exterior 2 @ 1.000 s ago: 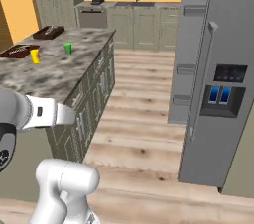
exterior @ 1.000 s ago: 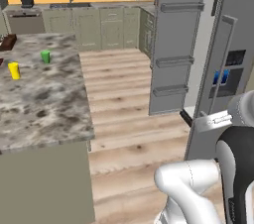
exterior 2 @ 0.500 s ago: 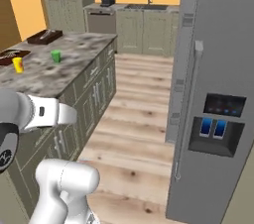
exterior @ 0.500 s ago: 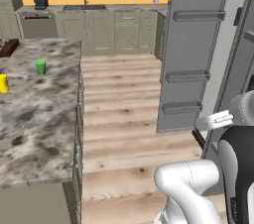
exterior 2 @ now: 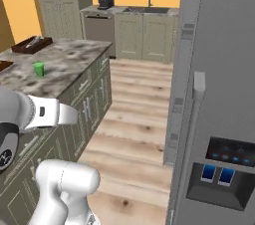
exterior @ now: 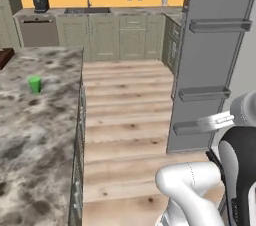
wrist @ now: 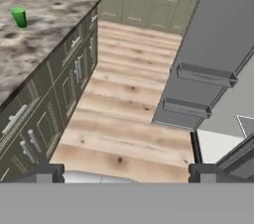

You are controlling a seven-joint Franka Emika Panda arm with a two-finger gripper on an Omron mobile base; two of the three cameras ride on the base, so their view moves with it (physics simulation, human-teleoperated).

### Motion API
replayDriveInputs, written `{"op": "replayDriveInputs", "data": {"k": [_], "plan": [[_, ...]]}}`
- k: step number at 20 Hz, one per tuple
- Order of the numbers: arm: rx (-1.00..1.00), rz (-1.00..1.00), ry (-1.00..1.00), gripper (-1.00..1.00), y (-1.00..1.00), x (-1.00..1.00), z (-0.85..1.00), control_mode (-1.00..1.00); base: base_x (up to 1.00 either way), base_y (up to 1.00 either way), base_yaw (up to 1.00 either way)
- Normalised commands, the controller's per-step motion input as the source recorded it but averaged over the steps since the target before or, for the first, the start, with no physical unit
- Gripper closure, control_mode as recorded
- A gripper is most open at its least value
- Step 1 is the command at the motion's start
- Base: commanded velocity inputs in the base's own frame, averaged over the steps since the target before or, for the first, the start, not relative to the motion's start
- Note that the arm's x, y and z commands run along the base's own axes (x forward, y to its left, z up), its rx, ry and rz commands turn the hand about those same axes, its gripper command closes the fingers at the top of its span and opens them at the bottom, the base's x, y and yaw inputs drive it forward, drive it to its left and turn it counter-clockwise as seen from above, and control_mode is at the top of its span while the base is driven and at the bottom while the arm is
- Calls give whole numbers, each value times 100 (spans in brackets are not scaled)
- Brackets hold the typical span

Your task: Gather the garlic and mushroom from the fridge and place them on a tray on the dining counter. Then gather the chicken drumstick and fish from the fridge and place them on the other tray.

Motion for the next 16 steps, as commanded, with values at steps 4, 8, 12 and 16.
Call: {"op": "replayDriveInputs", "data": {"k": [4, 8, 12, 16], "plan": [[0, 0, 0, -100, 0, 0, 0, 100, 58, -8, -2], [0, 0, 0, -100, 0, 0, 0, 100, 43, -2, -13], [0, 0, 0, -100, 0, 0, 0, 100, 45, 5, -26], [0, 0, 0, -100, 0, 0, 0, 100, 41, 16, -31]]}}
